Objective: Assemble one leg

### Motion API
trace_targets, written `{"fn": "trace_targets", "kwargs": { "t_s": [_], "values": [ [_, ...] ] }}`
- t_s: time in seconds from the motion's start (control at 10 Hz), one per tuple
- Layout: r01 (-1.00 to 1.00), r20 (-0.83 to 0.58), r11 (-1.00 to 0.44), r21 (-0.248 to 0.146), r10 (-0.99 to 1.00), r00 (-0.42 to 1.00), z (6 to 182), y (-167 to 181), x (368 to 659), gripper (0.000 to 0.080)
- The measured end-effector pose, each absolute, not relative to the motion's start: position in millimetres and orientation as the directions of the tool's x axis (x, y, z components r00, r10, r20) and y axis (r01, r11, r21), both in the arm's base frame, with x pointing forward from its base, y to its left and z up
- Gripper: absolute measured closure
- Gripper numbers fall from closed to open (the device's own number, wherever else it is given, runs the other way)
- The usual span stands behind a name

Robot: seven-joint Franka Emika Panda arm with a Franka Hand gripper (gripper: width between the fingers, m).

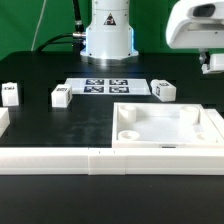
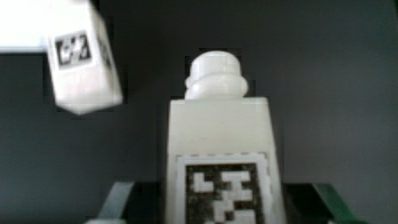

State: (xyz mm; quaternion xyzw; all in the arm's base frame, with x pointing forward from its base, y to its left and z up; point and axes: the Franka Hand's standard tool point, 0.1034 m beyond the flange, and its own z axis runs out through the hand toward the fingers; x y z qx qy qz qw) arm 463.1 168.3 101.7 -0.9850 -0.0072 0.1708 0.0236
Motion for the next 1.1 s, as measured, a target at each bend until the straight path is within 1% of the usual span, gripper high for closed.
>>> {"fn": "trace_targets", "kwargs": {
  "t_s": [0.2, 0.3, 0.4, 0.5, 0.6, 0.7, 0.8, 0.9, 1.0, 1.1],
  "values": [
    [0.054, -0.192, -0.996, -0.069, 0.066, 0.979, 113.9, 142, 475, 0.0509],
    [0.067, -0.087, -0.995, -0.076, 0.073, 0.993, 116.2, 128, 487, 0.0509],
    [0.076, -0.01, -0.994, -0.076, 0.077, 0.997, 120.6, 117, 496, 0.0509],
    [0.073, 0.112, -0.995, -0.075, 0.064, 0.992, 127.6, 109, 510, 0.0509],
    [0.076, 0.215, -0.994, -0.076, 0.058, 0.975, 126.1, 111, 510, 0.0509],
    [0.081, 0.286, -0.994, -0.075, 0.056, 0.957, 124.3, 111, 508, 0.0509],
    [0.082, 0.331, -0.994, -0.075, 0.053, 0.942, 124.6, 110, 508, 0.0509],
    [0.084, 0.409, -0.994, -0.076, 0.046, 0.911, 127.4, 110, 512, 0.0509],
    [0.099, 0.392, -0.993, -0.068, 0.065, 0.918, 122.0, 110, 510, 0.0509],
    [0.142, 0.405, -0.989, -0.047, 0.111, 0.908, 118.0, 108, 527, 0.0509]
  ]
}}
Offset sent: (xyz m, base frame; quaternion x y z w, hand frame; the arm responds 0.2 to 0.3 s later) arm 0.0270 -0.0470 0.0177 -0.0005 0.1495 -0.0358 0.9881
